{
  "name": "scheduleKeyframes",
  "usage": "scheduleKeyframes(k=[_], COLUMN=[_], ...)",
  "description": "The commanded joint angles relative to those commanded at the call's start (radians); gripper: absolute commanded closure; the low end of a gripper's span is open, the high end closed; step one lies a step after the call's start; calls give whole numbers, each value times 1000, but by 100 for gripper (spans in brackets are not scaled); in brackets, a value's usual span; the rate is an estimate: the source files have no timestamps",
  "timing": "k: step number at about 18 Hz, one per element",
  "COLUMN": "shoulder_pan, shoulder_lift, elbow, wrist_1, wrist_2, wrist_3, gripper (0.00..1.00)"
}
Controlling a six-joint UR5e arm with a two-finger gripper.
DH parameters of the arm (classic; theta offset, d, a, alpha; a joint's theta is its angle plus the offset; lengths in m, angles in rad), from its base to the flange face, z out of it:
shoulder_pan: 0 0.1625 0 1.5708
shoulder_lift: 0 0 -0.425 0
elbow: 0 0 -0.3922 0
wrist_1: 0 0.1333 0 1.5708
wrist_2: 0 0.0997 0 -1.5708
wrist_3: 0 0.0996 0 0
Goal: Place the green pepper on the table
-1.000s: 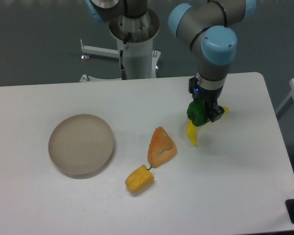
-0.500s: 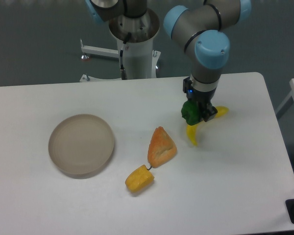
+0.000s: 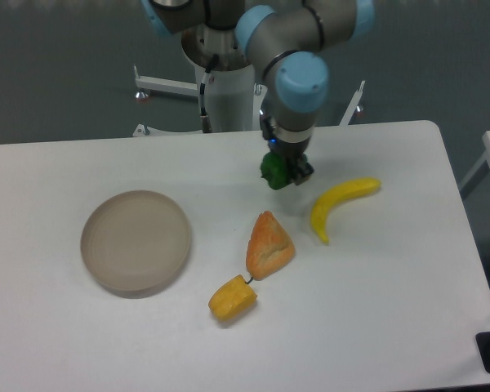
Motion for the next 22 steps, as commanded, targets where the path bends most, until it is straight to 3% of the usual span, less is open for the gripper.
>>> scheduleKeyframes(k=[4, 6, 7, 11, 13, 18, 22], shoulder_pan=[-26, -26, -26, -25, -23, 11, 20], shoulder_lift=[-17, -24, -26, -29, -29, -35, -80], elbow=[-26, -14, -14, -5, 30, 190, 289], wrist_1=[-2, 0, 5, 61, 63, 46, 45], wrist_2=[-11, -11, -11, -9, -6, -20, -17], wrist_3=[-37, -25, -28, -26, -23, -31, -20], gripper=[67, 39, 0, 0, 0, 0, 0])
